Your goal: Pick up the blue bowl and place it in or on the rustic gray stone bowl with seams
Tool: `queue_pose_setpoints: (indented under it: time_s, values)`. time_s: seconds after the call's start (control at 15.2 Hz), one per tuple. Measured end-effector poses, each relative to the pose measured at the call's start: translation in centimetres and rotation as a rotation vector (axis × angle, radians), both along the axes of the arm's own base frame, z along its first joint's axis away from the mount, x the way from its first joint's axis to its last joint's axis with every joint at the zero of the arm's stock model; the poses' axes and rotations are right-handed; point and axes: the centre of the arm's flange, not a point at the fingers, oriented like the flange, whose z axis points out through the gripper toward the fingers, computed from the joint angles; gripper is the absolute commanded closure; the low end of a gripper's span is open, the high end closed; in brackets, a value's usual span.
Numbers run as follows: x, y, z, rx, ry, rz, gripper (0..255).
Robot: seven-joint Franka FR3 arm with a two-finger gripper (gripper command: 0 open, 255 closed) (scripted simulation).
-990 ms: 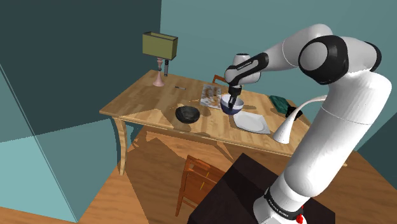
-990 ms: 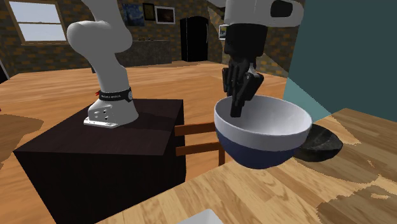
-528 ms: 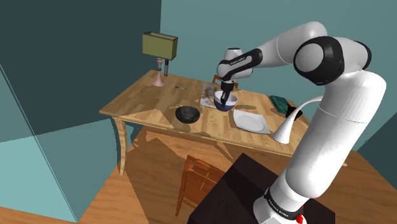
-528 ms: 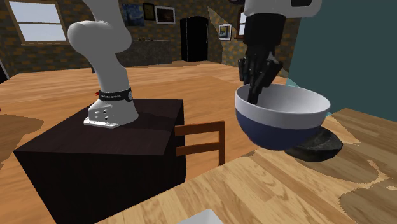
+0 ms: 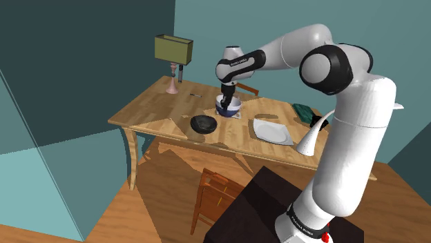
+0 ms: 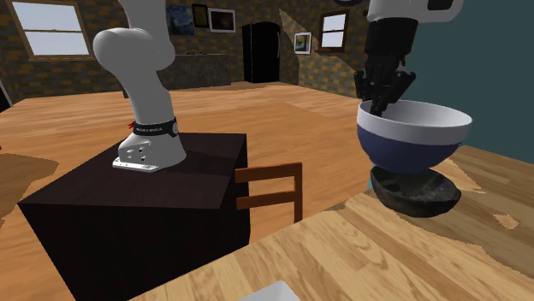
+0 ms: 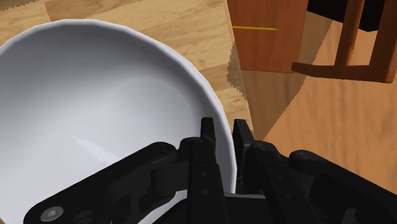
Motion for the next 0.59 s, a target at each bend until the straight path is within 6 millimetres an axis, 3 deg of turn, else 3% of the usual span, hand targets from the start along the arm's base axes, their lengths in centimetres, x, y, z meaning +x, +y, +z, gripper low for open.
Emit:
queue_pose_setpoints:
  time_s: [0.59]
  values:
    - [9.0, 7.1, 0.9, 0.0, 0.0, 0.0, 255]
